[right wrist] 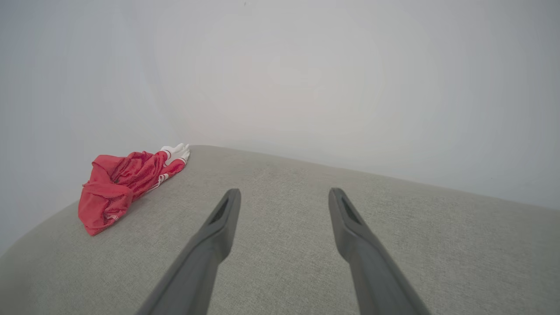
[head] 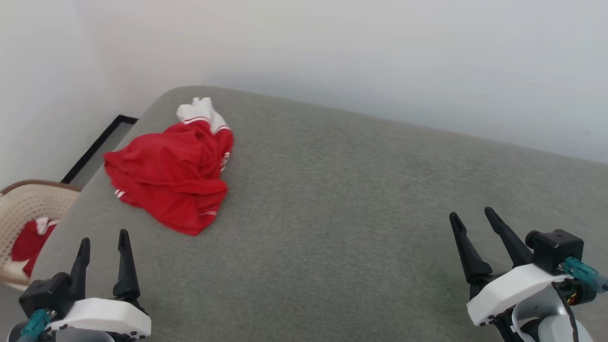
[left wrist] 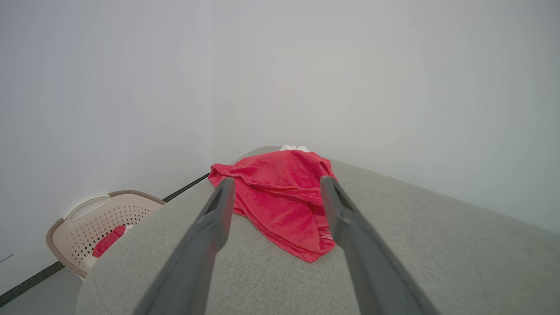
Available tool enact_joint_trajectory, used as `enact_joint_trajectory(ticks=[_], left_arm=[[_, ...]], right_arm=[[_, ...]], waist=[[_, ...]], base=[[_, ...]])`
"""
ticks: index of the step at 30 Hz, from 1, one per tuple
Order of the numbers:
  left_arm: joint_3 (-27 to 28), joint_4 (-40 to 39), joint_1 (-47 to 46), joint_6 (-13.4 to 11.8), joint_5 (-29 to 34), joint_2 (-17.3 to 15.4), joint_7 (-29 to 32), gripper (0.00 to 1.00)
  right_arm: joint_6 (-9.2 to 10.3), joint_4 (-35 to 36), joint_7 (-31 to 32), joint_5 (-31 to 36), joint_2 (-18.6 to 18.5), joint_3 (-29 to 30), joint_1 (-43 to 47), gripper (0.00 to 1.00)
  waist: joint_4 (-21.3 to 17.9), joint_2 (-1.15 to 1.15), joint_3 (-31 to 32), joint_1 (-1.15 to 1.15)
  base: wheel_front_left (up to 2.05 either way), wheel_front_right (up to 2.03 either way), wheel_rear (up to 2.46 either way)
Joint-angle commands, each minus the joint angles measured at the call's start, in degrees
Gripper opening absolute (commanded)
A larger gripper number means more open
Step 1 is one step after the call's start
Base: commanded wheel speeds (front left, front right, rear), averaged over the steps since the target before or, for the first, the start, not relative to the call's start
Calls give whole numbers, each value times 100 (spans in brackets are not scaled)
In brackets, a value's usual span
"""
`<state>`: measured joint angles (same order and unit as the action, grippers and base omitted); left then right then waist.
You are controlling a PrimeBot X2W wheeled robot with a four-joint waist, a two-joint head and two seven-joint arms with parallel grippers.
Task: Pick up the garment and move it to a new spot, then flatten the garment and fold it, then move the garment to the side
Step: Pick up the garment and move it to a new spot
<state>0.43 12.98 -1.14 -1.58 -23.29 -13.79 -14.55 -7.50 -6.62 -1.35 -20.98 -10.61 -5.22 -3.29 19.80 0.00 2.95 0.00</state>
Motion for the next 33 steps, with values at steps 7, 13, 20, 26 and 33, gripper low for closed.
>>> enact_joint_trajectory(ticks=[7, 13, 20, 26, 33], left_arm=[[-6, 0, -39, 3, -92, 35, 2, 100], [-13, 22, -117, -5, -180, 85, -9, 100], [-25, 191, -513, 50, -278, 149, -29, 100], [-86, 601, -1166, 232, -345, 90, 6, 100], [-122, 1404, -2316, 475, -384, -94, -11, 100]], right_arm=[[2, 19, 17, -35, 42, -44, -29, 100], [2, 111, 30, -21, 41, 20, -19, 100], [2, 279, 99, 3, -16, 120, -100, 100], [2, 431, 163, 9, -66, 204, -201, 100], [2, 684, 308, 52, -223, 97, -440, 100]], waist=[[379, 0, -27, 0], [555, 0, -119, 0], [569, 0, -384, 0], [455, 0, -644, 0], [104, 0, -1182, 0]], base=[[0, 0, 0], [0, 0, 0], [0, 0, 0], [0, 0, 0], [0, 0, 0]])
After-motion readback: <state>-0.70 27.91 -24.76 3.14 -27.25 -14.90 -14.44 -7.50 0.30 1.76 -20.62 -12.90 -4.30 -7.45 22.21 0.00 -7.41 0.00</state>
